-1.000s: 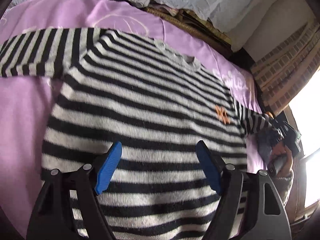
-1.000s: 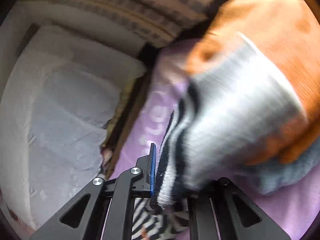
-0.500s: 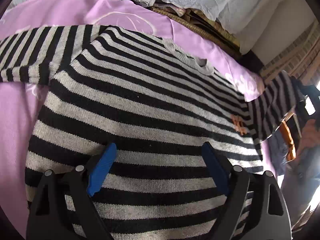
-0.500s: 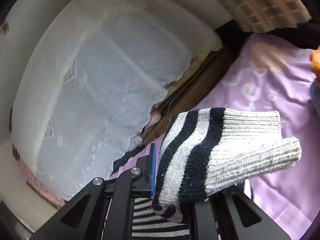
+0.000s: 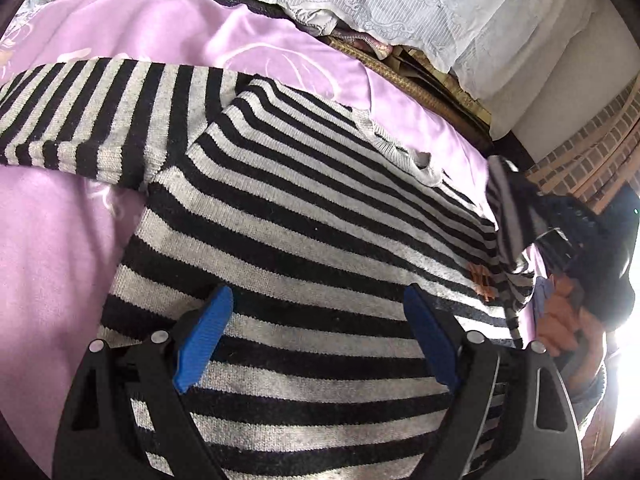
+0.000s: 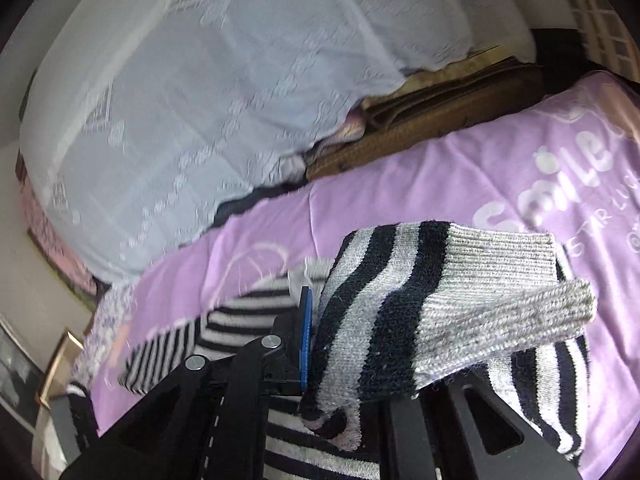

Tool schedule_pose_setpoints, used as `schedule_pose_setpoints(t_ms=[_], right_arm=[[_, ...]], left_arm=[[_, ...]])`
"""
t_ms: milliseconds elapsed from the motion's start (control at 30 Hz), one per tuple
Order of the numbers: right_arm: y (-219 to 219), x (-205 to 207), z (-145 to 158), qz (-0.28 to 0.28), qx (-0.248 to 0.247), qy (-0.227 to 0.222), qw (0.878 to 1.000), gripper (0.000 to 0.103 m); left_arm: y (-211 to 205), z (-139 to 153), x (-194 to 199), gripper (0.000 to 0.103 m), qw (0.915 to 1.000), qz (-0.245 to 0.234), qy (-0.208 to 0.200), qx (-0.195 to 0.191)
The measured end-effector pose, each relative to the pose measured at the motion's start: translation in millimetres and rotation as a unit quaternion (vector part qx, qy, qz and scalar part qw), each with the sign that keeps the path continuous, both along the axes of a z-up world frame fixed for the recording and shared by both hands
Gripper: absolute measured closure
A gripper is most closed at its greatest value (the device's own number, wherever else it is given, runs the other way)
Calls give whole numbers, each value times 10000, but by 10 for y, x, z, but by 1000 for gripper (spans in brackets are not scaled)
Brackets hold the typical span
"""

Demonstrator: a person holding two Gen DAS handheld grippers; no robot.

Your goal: Fold small clothes

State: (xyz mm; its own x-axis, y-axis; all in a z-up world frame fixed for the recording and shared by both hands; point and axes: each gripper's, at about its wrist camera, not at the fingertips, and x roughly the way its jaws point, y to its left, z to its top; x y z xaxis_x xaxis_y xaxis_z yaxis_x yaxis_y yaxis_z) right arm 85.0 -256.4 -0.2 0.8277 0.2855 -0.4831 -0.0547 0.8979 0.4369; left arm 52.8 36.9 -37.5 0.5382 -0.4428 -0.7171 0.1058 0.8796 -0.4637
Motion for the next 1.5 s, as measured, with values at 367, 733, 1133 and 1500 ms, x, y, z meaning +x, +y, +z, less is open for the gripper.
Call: schedule_pose_setpoints(t_ms=[367, 733, 1133, 1500], right_arm=[[317, 179, -594, 946, -261, 1248, 9873, 47], [-434, -915, -145, 1398, 97, 655, 9880, 34], [-1028, -674, -447, -432, -433, 926, 9938, 46], [-1130, -767, -411, -523, -32, 681, 9963, 46]], left_arm=[[-107, -45, 22, 16, 9992, -108, -65, 382], [-638, 267, -31, 16, 9767, -417, -929, 1889], [-2127, 332, 173, 15, 9132, -1725, -1829, 3208], [-2016, 242, 612, 96, 9401, -1414, -1676, 2611]])
